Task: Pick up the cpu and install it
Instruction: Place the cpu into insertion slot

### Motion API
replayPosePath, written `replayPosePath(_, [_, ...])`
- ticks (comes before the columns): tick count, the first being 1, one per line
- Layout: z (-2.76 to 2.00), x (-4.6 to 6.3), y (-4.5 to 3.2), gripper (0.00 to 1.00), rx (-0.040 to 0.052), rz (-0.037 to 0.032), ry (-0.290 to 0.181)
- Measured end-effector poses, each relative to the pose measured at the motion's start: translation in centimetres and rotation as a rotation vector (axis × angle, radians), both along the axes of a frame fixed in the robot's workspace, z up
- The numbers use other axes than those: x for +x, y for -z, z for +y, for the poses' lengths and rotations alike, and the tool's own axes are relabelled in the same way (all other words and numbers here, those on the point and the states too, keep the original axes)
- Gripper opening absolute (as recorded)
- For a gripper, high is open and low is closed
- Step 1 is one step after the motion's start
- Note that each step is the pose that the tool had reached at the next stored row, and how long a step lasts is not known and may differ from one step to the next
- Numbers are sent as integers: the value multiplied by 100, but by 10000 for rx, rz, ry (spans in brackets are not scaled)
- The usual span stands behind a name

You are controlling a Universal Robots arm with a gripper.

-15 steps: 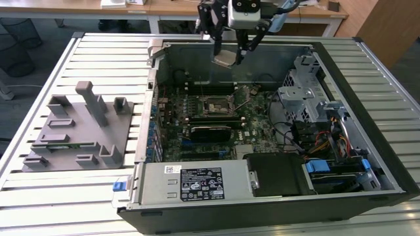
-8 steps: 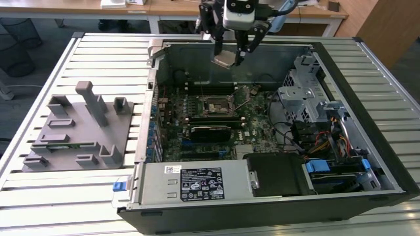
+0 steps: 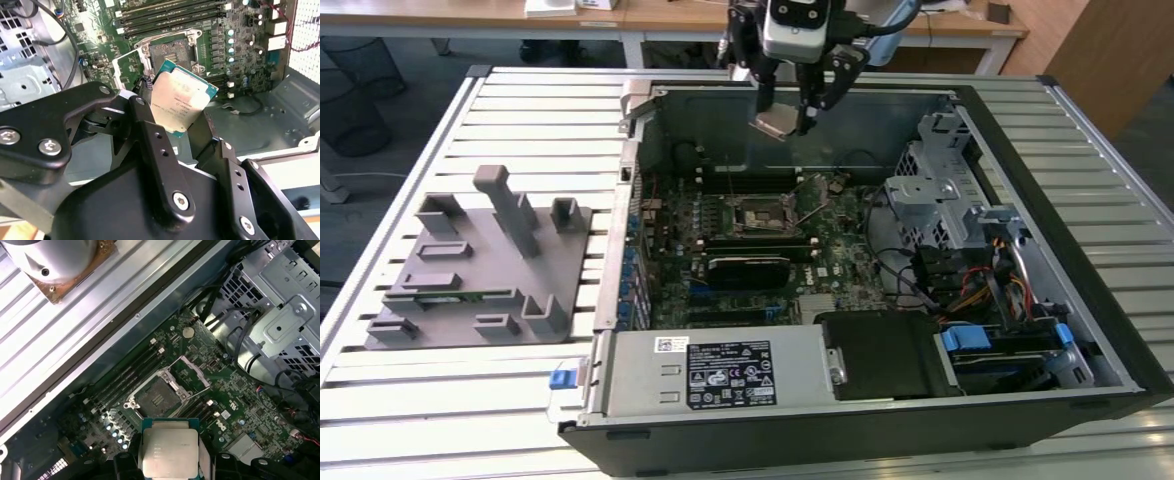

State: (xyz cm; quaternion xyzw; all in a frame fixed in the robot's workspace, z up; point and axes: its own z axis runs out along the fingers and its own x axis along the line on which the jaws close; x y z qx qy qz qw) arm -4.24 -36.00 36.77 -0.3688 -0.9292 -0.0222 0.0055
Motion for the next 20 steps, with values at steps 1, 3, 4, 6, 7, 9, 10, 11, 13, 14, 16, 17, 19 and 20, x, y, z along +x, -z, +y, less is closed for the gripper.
replayPosePath(1, [0, 0, 2, 53, 1, 0, 97])
replayPosePath(3, [0, 0, 5, 53, 1, -1, 290])
replayPosePath(4, [0, 0, 6, 53, 1, -1, 385])
replayPosePath(6, [0, 0, 10, 53, 1, 0, 570])
replayPosePath(7, [0, 0, 12, 53, 1, -1, 667])
replayPosePath(9, [0, 0, 15, 53, 0, 0, 858])
replayPosePath(10, [0, 0, 17, 53, 0, 0, 965])
replayPosePath(11, [0, 0, 19, 53, 1, -1, 1074])
replayPosePath(13, [0, 0, 24, 53, 1, -1, 1325])
replayPosePath(14, [0, 0, 25, 53, 0, -1, 1471])
replayPosePath(16, [0, 0, 31, 53, 1, -2, 1752])
replayPosePath(17, [0, 0, 34, 53, 2, -3, 1896])
replayPosePath(19, [0, 0, 39, 53, 1, -4, 2185])
replayPosePath(20, [1, 0, 41, 53, 0, -4, 2343])
